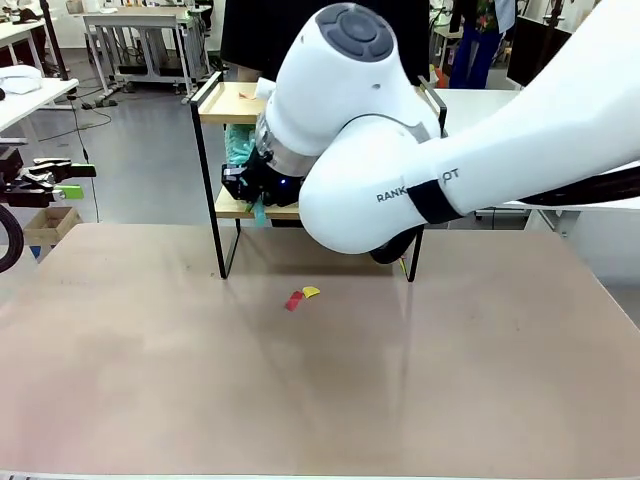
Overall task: Clean the shelf.
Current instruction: Clean the specific section of the Shelf indicated by the human with the Duster.
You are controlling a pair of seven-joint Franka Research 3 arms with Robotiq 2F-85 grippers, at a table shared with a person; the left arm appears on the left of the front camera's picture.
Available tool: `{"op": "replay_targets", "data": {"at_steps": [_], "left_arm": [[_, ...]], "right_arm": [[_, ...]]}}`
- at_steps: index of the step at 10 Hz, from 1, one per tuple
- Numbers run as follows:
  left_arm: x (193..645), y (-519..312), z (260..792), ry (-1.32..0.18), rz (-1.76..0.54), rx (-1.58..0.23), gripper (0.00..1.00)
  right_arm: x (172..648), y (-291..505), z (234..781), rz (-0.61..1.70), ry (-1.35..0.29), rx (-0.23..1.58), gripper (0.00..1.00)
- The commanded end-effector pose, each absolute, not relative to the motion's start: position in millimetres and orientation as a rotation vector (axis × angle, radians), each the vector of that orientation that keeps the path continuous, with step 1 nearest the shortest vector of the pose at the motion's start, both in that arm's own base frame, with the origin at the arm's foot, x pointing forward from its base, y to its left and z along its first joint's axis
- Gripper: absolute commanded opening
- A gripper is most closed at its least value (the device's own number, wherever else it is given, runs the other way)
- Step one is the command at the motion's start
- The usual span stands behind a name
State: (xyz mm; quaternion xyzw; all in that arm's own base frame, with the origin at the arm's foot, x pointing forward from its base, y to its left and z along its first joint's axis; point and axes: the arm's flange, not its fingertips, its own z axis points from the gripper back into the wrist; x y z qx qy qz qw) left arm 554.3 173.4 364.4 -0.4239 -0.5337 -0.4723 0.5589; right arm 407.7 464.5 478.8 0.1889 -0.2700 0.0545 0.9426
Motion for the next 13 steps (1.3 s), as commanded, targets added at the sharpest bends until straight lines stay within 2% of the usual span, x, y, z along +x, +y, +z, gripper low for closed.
{"op": "replay_targets", "data": {"at_steps": [1, 7, 13], "left_arm": [[553, 172, 366, -1.261, -1.116, -0.996, 1.00], [553, 172, 366, -1.261, -1.116, -0.996, 1.00], [553, 172, 366, -1.261, -1.116, -0.996, 1.00]], "right_arm": [[412, 492, 471, 0.083, -0.529, 0.369, 0.13], [404, 462, 466, 0.069, -0.440, 0.362, 0.13], [384, 380, 472, -0.039, -0.369, 0.315, 0.13]]}}
